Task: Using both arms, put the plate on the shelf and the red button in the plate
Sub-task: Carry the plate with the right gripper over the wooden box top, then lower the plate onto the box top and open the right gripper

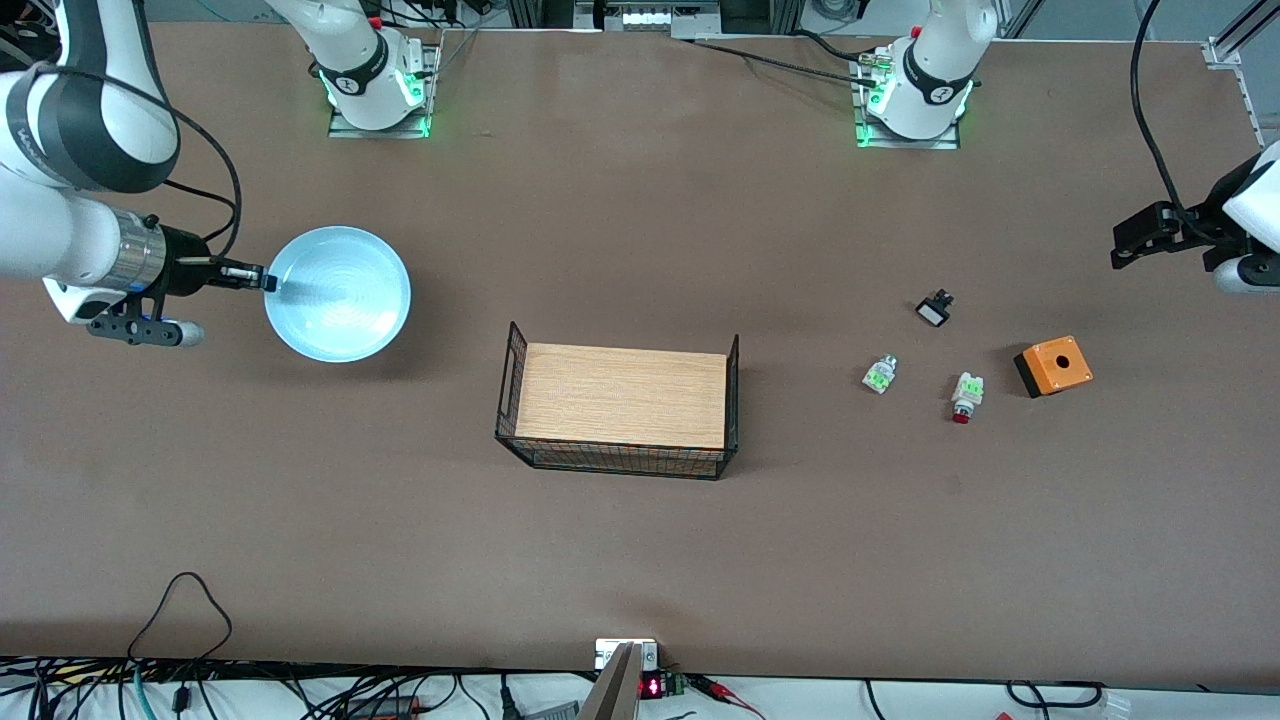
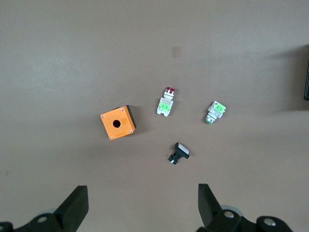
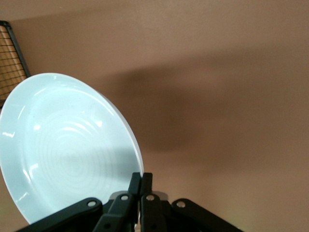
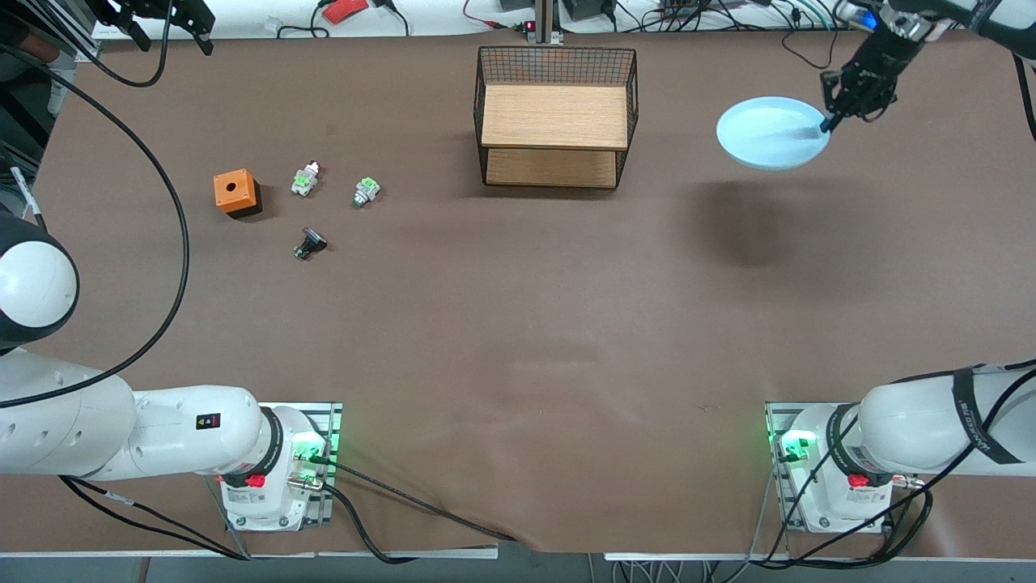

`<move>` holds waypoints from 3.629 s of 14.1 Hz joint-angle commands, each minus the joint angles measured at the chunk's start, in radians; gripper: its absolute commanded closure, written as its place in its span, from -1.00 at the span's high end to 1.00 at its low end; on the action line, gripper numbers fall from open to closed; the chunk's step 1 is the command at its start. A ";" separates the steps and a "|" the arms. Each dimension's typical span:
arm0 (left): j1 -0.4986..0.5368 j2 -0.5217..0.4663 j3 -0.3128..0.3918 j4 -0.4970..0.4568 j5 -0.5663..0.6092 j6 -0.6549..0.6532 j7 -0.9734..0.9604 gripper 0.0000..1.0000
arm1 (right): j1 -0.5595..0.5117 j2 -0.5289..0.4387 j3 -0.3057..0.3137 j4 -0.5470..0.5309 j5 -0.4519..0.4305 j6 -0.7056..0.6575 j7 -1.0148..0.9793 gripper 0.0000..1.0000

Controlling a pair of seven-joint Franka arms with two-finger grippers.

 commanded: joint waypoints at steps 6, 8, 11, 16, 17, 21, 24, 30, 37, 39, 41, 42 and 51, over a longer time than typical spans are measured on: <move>0.012 0.013 -0.003 0.027 -0.027 -0.018 0.035 1.00 | 0.183 0.012 -0.002 0.179 0.179 -0.111 0.563 -1.00; 0.008 0.013 -0.003 0.027 -0.027 -0.018 0.035 1.00 | 0.243 0.017 -0.002 0.194 0.216 -0.098 0.692 -1.00; 0.010 0.015 -0.003 0.027 -0.027 -0.018 0.036 1.00 | 0.350 0.070 -0.002 0.253 0.213 -0.069 0.852 -1.00; 0.010 0.015 -0.003 0.027 -0.027 -0.017 0.036 1.00 | 0.467 0.151 -0.002 0.310 0.179 0.086 0.998 -1.00; 0.010 0.015 -0.003 0.027 -0.027 -0.018 0.036 1.00 | 0.484 0.155 -0.002 0.310 0.147 0.127 0.998 -1.00; 0.010 0.015 -0.003 0.027 -0.027 -0.017 0.042 1.00 | 0.556 0.181 -0.002 0.300 0.055 0.237 1.003 -1.00; 0.012 0.015 -0.003 0.025 -0.027 -0.018 0.044 1.00 | 0.565 0.194 -0.002 0.285 0.053 0.237 1.003 -1.00; 0.012 0.015 -0.001 0.027 -0.027 -0.017 0.055 1.00 | 0.564 0.230 -0.004 0.248 0.053 0.283 0.997 -1.00; 0.012 0.015 -0.001 0.027 -0.027 -0.017 0.056 1.00 | 0.569 0.279 -0.004 0.248 0.053 0.375 0.992 -1.00; 0.012 0.015 -0.001 0.029 -0.026 -0.014 0.056 1.00 | 0.569 0.287 -0.004 0.250 0.053 0.384 0.990 -1.00; 0.012 0.015 -0.001 0.029 -0.024 -0.012 0.056 1.00 | 0.569 0.300 -0.004 0.248 0.053 0.401 0.990 -1.00; 0.012 0.015 -0.001 0.027 -0.026 -0.014 0.056 1.00 | 0.572 0.303 -0.004 0.250 0.053 0.412 0.993 -1.00; 0.015 0.015 0.000 0.027 -0.029 -0.018 0.044 1.00 | 0.581 0.334 -0.010 0.253 0.058 0.436 0.997 -0.12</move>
